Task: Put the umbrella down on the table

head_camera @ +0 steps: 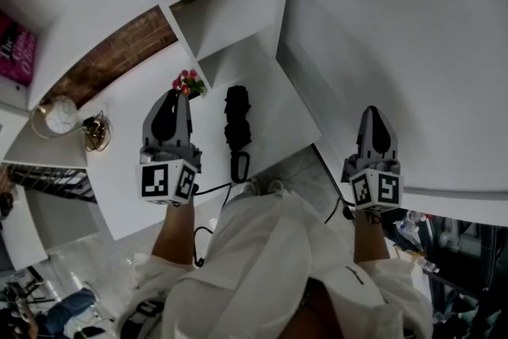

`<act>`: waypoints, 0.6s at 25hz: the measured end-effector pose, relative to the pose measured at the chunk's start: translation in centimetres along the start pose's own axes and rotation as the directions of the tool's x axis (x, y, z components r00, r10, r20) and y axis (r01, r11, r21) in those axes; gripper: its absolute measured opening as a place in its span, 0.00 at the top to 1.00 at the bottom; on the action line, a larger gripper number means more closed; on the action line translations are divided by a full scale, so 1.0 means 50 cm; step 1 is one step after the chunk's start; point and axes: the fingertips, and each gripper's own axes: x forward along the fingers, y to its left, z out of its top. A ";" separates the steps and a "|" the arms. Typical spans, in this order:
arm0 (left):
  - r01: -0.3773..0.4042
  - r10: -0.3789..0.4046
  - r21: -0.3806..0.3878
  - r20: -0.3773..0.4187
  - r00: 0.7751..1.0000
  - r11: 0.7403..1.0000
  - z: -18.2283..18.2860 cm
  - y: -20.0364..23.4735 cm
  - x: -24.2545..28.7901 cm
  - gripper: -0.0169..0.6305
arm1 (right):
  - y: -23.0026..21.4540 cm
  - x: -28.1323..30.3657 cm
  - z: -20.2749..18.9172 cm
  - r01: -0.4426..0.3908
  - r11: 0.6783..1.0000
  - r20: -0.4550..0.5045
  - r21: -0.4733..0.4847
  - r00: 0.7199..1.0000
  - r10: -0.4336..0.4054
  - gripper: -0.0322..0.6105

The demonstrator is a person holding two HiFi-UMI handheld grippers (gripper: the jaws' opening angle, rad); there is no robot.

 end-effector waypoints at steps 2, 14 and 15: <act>0.005 -0.005 0.003 0.000 1.000 1.000 -0.001 -0.002 0.000 0.87 | -0.003 -0.003 0.000 0.005 1.000 0.000 0.000 1.000 -0.005 0.92; 0.039 -0.039 0.020 0.009 0.999 0.999 0.008 -0.025 0.002 0.87 | -0.007 -0.012 0.006 0.015 1.000 0.006 0.005 1.000 -0.015 0.92; 0.039 -0.040 0.019 0.006 0.999 0.999 0.006 -0.026 0.002 0.87 | -0.007 -0.012 0.006 0.015 1.000 0.006 0.006 1.000 -0.015 0.92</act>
